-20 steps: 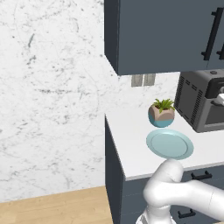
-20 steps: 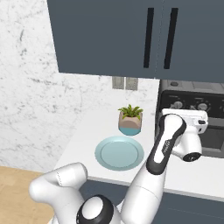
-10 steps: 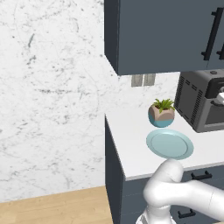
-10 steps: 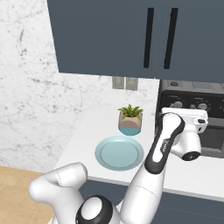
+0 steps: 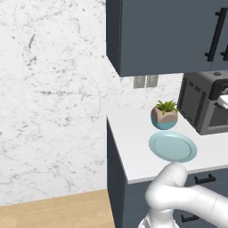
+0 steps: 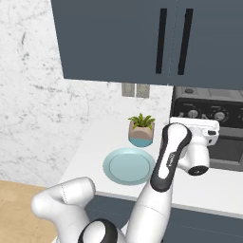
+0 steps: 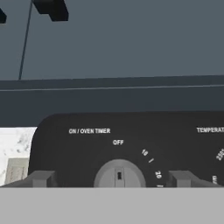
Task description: Pick up the kebab skewer and baguette bread, and place them inside the toaster oven. Close the toaster oven door and start by setting the timer.
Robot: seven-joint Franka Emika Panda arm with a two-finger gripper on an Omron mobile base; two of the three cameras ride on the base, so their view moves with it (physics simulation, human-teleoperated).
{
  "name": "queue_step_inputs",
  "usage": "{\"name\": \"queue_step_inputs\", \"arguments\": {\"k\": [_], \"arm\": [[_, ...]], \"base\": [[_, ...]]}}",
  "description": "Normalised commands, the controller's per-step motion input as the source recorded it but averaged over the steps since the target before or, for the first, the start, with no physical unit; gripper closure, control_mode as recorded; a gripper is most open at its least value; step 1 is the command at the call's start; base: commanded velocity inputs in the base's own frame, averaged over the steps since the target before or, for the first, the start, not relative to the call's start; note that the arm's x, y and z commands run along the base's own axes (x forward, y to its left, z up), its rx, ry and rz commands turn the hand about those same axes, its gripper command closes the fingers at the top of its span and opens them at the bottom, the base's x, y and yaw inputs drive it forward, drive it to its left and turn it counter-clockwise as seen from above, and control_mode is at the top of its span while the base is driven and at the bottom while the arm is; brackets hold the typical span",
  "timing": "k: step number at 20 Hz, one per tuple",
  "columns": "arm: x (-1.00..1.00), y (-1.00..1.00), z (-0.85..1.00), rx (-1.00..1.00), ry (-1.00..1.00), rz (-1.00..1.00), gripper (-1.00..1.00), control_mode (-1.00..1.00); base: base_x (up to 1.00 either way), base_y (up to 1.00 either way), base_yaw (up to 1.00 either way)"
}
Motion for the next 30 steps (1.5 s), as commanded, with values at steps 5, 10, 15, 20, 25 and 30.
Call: {"name": "queue_step_inputs", "arguments": {"k": [5, 10, 15, 20, 25, 30], "arm": [[0.19, 0.02, 0.00, 0.00, 0.00, -0.04, -1.00, -1.00], [0.34, -0.14, 0.00, 0.00, 0.00, -0.02, -1.00, -1.00], [0.03, -0.26, 0.00, 0.00, 0.00, 0.00, -1.00, -1.00], [0.00, -0.34, 0.00, 0.00, 0.00, 0.00, -1.00, -1.00], [-0.02, -0.14, 0.00, 0.00, 0.00, 0.00, -1.00, -1.00], [-0.02, 0.00, 0.00, 0.00, -0.01, 0.00, -1.00, -1.00]], "base": [[0.00, 0.00, 0.00], [0.00, 0.00, 0.00], [0.00, 0.00, 0.00], [0.00, 0.00, 0.00], [0.00, 0.00, 0.00], [0.00, 0.00, 0.00]]}}
